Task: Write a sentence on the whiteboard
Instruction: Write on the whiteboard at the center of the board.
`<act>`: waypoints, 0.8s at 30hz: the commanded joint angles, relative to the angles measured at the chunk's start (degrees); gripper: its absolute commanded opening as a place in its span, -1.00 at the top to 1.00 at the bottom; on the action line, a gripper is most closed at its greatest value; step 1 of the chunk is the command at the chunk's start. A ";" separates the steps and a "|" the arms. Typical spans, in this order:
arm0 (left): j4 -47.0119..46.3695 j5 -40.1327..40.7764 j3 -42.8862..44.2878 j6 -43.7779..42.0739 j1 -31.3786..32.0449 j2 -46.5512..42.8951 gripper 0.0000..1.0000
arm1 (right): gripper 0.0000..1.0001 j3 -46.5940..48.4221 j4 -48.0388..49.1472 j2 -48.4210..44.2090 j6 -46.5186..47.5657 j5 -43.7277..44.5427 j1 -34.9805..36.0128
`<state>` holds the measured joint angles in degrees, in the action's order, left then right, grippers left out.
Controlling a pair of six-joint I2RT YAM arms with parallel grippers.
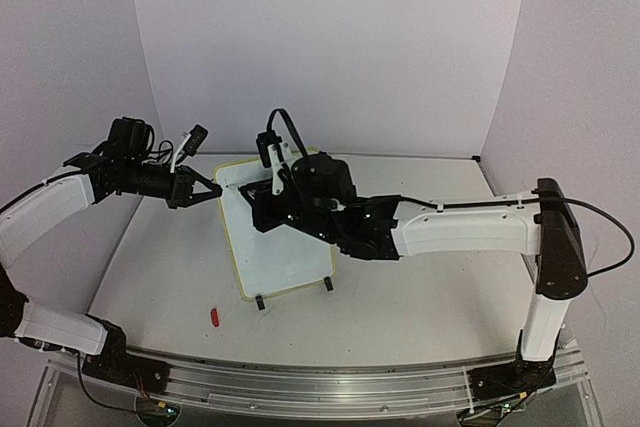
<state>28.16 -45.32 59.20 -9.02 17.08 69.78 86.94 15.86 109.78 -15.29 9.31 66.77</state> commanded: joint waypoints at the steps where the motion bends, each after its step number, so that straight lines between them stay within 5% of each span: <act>1: 1.12 2.42 -0.69 -1.72 0.01 0.18 1.00 | 1.00 -2.64 -2.38 1.31 -1.95 1.96 -0.59; 13: 1.06 3.45 -0.71 -1.52 -0.03 0.11 1.00 | 1.00 -4.82 -1.99 -0.22 -2.03 0.07 -0.51; 24: 0.93 5.57 -0.72 -0.86 -0.04 -0.25 1.00 | 1.00 -10.71 9.52 -6.91 0.73 -3.15 0.78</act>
<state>28.16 -44.75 59.20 -8.97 17.08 69.77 76.35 18.93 107.39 -16.31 4.49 67.22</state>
